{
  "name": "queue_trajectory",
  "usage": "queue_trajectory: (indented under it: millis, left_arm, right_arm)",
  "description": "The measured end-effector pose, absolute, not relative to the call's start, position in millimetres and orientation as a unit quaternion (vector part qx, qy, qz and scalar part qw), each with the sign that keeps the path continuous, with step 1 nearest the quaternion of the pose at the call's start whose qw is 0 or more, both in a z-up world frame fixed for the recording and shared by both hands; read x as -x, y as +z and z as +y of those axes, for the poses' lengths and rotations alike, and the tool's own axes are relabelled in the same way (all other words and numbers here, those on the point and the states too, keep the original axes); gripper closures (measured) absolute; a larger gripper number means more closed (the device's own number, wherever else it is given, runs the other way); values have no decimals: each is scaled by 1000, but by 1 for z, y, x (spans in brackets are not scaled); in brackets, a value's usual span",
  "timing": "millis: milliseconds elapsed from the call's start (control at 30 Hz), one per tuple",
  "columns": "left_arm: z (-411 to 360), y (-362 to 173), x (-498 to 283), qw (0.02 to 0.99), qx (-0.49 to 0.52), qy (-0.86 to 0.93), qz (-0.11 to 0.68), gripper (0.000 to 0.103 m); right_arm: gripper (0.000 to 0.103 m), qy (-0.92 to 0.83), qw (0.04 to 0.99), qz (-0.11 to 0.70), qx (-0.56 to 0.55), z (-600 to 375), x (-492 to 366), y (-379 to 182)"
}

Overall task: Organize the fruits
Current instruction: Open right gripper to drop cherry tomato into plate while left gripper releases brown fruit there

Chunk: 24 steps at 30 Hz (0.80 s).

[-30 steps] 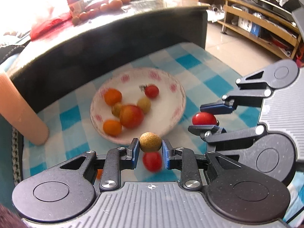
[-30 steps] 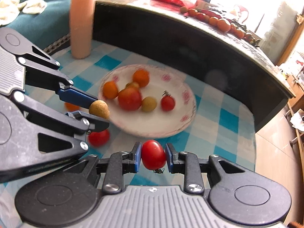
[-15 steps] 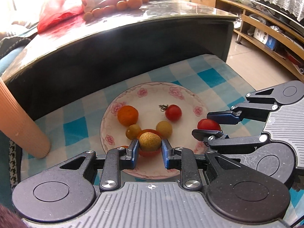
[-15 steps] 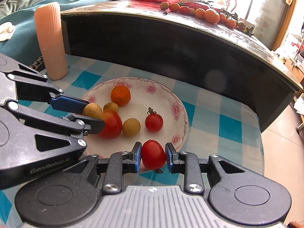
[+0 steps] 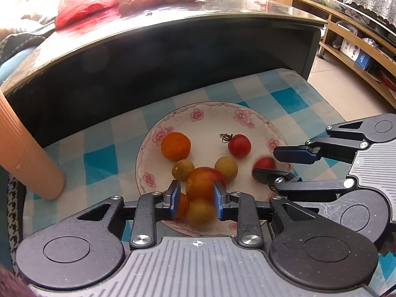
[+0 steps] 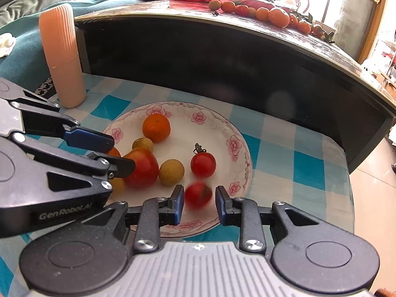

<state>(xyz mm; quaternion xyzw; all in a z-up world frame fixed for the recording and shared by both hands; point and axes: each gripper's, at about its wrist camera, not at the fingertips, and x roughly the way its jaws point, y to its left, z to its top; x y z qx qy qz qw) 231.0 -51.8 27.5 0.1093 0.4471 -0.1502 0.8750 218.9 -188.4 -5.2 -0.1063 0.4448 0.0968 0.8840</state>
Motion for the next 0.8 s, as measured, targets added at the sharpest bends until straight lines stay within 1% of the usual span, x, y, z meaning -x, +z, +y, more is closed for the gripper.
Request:
queue_trajectory:
  millis: [233,367,800]
  left_arm:
    - [-49,31,-230,878,-105,-145,444,63]
    - [-46,33,-228,881,-104,-147,438,59]
    - [-36,37,-225,883,-102,-142,435,55]
  right_arm:
    - [49,93,888,440,95,-191,-220,-3]
    - [48,93,891,434,91,-193,-219,0]
    - [46,88,895,432,61,-200,-219,6]
